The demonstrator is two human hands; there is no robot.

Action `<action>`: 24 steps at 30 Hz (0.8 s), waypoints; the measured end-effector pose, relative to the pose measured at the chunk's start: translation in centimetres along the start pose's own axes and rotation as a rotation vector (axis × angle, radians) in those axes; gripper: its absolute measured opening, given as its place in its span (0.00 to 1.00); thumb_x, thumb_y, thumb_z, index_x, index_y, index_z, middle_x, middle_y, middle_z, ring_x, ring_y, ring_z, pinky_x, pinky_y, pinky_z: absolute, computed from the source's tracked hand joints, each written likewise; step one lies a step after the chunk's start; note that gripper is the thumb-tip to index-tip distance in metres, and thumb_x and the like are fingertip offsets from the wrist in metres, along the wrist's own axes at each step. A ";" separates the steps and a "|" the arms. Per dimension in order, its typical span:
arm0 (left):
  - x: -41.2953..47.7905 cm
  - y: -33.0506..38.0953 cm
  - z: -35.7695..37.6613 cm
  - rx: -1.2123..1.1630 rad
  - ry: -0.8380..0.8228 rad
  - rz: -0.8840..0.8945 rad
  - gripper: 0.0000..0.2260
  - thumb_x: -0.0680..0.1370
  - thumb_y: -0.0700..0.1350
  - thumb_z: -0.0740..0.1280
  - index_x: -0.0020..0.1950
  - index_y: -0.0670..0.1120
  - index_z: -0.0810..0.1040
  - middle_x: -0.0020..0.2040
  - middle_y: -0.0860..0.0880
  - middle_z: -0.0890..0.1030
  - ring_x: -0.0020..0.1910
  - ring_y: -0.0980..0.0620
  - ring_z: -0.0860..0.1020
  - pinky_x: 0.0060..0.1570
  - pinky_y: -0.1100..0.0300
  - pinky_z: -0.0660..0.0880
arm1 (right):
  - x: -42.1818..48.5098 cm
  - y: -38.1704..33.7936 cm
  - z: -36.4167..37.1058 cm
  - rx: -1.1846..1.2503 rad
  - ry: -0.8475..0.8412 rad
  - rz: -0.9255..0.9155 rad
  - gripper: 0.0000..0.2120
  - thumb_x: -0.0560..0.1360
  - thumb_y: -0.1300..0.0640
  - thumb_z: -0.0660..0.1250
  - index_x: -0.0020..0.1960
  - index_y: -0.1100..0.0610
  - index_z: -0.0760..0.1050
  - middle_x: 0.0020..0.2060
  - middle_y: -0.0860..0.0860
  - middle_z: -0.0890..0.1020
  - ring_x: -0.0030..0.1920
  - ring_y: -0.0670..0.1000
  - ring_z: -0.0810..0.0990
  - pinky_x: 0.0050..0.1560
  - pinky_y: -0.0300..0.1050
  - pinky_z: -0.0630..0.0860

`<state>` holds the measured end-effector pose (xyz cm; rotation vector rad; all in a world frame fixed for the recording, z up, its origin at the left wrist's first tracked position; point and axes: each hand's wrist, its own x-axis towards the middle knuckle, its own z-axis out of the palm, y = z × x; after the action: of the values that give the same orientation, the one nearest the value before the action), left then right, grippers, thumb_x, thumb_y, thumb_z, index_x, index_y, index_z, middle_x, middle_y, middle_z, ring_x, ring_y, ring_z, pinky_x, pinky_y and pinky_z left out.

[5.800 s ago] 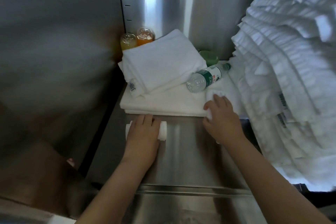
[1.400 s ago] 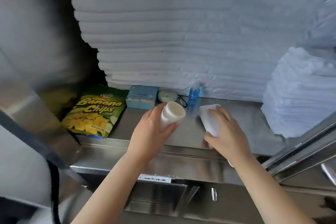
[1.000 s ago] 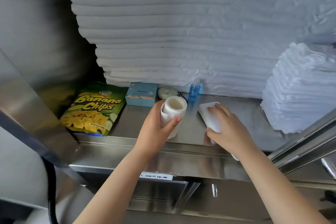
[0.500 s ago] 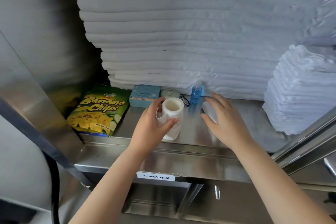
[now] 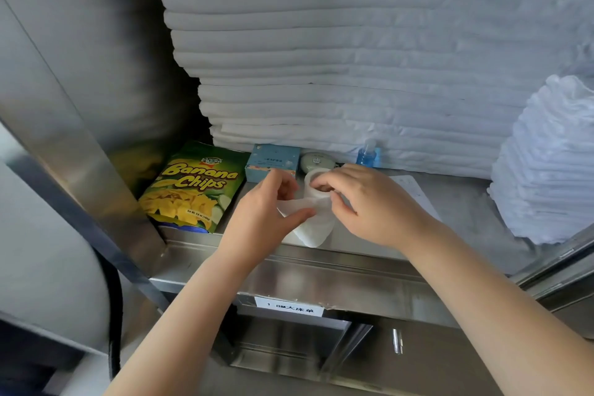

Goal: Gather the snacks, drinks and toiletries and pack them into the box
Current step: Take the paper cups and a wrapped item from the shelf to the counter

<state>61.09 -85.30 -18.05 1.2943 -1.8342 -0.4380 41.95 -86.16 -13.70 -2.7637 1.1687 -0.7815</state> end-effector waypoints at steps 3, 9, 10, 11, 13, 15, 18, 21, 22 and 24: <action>0.2 -0.1 -0.9 0.098 -0.076 0.031 0.09 0.70 0.49 0.73 0.43 0.50 0.75 0.37 0.61 0.74 0.39 0.61 0.73 0.36 0.71 0.65 | 0.5 0.0 -0.1 -0.034 -0.017 -0.025 0.09 0.73 0.66 0.63 0.51 0.58 0.78 0.42 0.50 0.81 0.44 0.50 0.76 0.45 0.40 0.71; 0.4 -0.5 -2.4 0.151 -0.146 0.107 0.05 0.72 0.48 0.72 0.42 0.49 0.78 0.36 0.58 0.76 0.40 0.59 0.72 0.36 0.70 0.66 | 1.2 0.6 -0.5 -0.073 -0.053 -0.037 0.05 0.74 0.64 0.63 0.43 0.58 0.77 0.35 0.43 0.73 0.39 0.44 0.69 0.39 0.38 0.66; 0.5 -0.5 -2.7 0.159 -0.150 0.117 0.05 0.72 0.48 0.72 0.41 0.50 0.78 0.36 0.58 0.76 0.41 0.60 0.72 0.36 0.69 0.66 | 1.2 0.6 -0.5 -0.065 -0.058 -0.032 0.06 0.74 0.63 0.63 0.43 0.57 0.77 0.34 0.41 0.71 0.39 0.43 0.68 0.39 0.37 0.64; 0.6 -0.5 -2.9 0.167 -0.151 0.126 0.05 0.72 0.49 0.72 0.41 0.50 0.78 0.36 0.58 0.76 0.41 0.61 0.72 0.37 0.69 0.66 | 1.2 0.7 -0.5 -0.054 -0.061 -0.027 0.06 0.74 0.62 0.63 0.42 0.56 0.77 0.34 0.41 0.70 0.39 0.42 0.67 0.38 0.36 0.64; 0.7 -0.5 -3.3 0.175 -0.151 0.139 0.05 0.72 0.49 0.72 0.40 0.52 0.78 0.36 0.59 0.76 0.42 0.63 0.72 0.38 0.71 0.67 | 1.2 0.9 -0.5 -0.035 -0.068 -0.011 0.06 0.74 0.61 0.62 0.41 0.56 0.77 0.33 0.41 0.70 0.38 0.41 0.67 0.39 0.37 0.65; 0.8 -0.5 -3.6 0.182 -0.151 0.156 0.04 0.72 0.48 0.73 0.39 0.52 0.79 0.35 0.61 0.75 0.42 0.65 0.72 0.39 0.73 0.66 | 1.2 1.2 -0.5 -0.019 -0.083 -0.004 0.06 0.74 0.61 0.62 0.42 0.56 0.78 0.34 0.42 0.73 0.39 0.42 0.69 0.40 0.37 0.67; 1.0 -0.4 -3.8 0.210 -0.156 0.190 0.04 0.72 0.48 0.73 0.40 0.50 0.80 0.36 0.60 0.76 0.40 0.62 0.73 0.38 0.72 0.67 | 1.1 1.4 -0.7 -0.011 -0.117 -0.008 0.06 0.73 0.62 0.62 0.43 0.56 0.77 0.36 0.45 0.77 0.41 0.44 0.71 0.42 0.37 0.67; 1.3 -0.3 -3.8 0.239 -0.165 0.238 0.04 0.72 0.47 0.72 0.42 0.47 0.81 0.38 0.54 0.79 0.38 0.59 0.73 0.38 0.65 0.70 | 1.0 1.4 -0.8 -0.026 -0.138 -0.037 0.04 0.72 0.60 0.62 0.42 0.56 0.75 0.36 0.46 0.76 0.41 0.45 0.72 0.40 0.37 0.66; 1.5 -0.2 -3.8 0.247 -0.168 0.247 0.04 0.73 0.47 0.72 0.43 0.47 0.81 0.39 0.53 0.80 0.39 0.56 0.74 0.39 0.61 0.72 | 0.9 1.5 -0.8 -0.038 -0.141 -0.052 0.03 0.72 0.58 0.62 0.41 0.56 0.74 0.35 0.47 0.76 0.41 0.46 0.72 0.39 0.39 0.67; 1.6 -0.1 -3.7 0.263 -0.165 0.258 0.05 0.73 0.47 0.71 0.44 0.46 0.82 0.40 0.52 0.80 0.41 0.53 0.75 0.40 0.55 0.73 | 0.8 1.5 -0.7 -0.048 -0.137 -0.073 0.08 0.73 0.52 0.65 0.40 0.56 0.73 0.36 0.46 0.75 0.41 0.46 0.71 0.39 0.40 0.68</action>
<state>63.84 -86.16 -15.27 1.1963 -2.2225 -0.1707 41.10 -87.65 -13.06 -2.8613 1.0819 -0.5662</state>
